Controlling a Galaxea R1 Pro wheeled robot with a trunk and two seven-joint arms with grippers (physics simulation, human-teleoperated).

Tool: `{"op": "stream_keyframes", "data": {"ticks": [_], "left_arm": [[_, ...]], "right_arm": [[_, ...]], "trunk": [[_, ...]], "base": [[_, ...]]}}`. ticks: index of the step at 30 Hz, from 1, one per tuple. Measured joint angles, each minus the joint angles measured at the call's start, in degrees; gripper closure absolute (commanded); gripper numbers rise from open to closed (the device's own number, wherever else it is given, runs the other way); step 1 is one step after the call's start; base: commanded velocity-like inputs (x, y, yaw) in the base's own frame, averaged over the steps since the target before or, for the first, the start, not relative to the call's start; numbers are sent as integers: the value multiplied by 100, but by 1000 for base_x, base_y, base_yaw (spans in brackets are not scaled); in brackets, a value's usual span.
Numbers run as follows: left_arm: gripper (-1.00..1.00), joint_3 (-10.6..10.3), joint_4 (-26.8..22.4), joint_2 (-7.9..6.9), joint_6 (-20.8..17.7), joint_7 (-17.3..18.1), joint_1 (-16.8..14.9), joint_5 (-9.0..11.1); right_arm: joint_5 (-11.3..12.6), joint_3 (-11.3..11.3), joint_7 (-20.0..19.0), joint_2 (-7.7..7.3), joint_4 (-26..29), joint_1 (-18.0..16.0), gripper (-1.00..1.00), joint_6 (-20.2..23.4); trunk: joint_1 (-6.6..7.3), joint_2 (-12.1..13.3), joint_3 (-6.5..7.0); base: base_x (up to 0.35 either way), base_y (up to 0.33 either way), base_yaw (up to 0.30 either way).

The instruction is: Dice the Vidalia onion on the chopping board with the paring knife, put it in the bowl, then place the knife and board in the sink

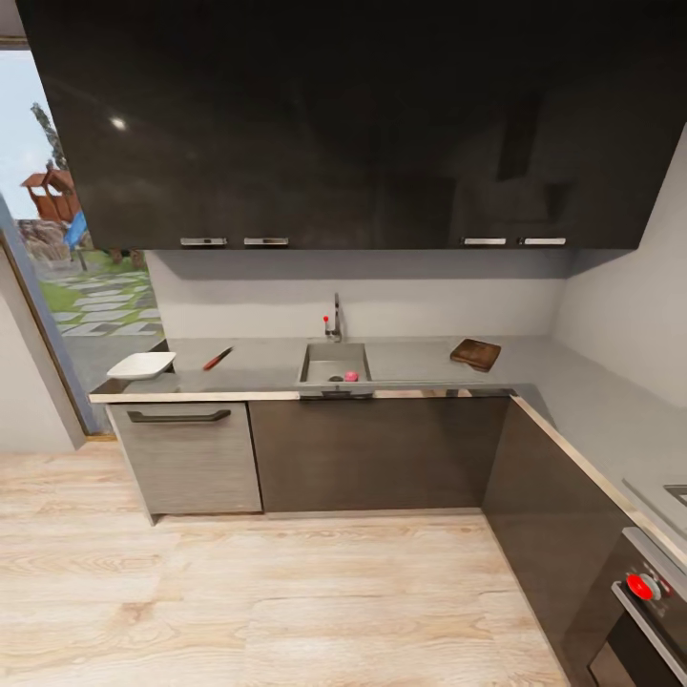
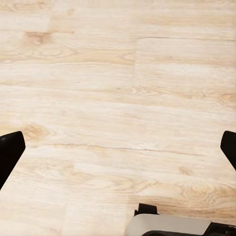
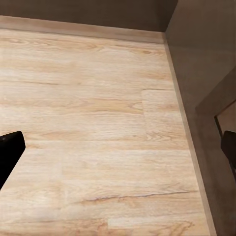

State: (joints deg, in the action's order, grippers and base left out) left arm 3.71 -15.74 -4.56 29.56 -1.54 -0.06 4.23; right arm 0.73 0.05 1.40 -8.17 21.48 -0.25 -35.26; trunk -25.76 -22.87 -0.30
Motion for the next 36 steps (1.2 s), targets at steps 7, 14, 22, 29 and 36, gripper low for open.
{"op": "stream_keyframes", "data": {"ticks": [7,14,22,29,36], "left_arm": [[-100,-7,-3,-7,24,3,2,0],[-100,-9,-3,15,29,9,1,0],[-100,-9,6,17,26,9,-1,0],[-100,-10,8,17,19,9,-1,0],[-100,-9,8,17,10,9,-2,0]], "right_arm": [[1,0,0,0,-3,0,-100,0],[3,-4,0,0,1,0,-100,-1],[1,0,0,0,1,0,-100,-18],[0,5,0,7,-3,0,-100,-26],[0,6,0,7,-4,0,-100,-26]], "trunk": [[0,0,0],[0,0,0],[0,0,0],[1,0,0],[3,-1,0]], "base": [[0,0,0],[0,0,0],[0,0,0],[35,0,0],[280,0,0]]}}
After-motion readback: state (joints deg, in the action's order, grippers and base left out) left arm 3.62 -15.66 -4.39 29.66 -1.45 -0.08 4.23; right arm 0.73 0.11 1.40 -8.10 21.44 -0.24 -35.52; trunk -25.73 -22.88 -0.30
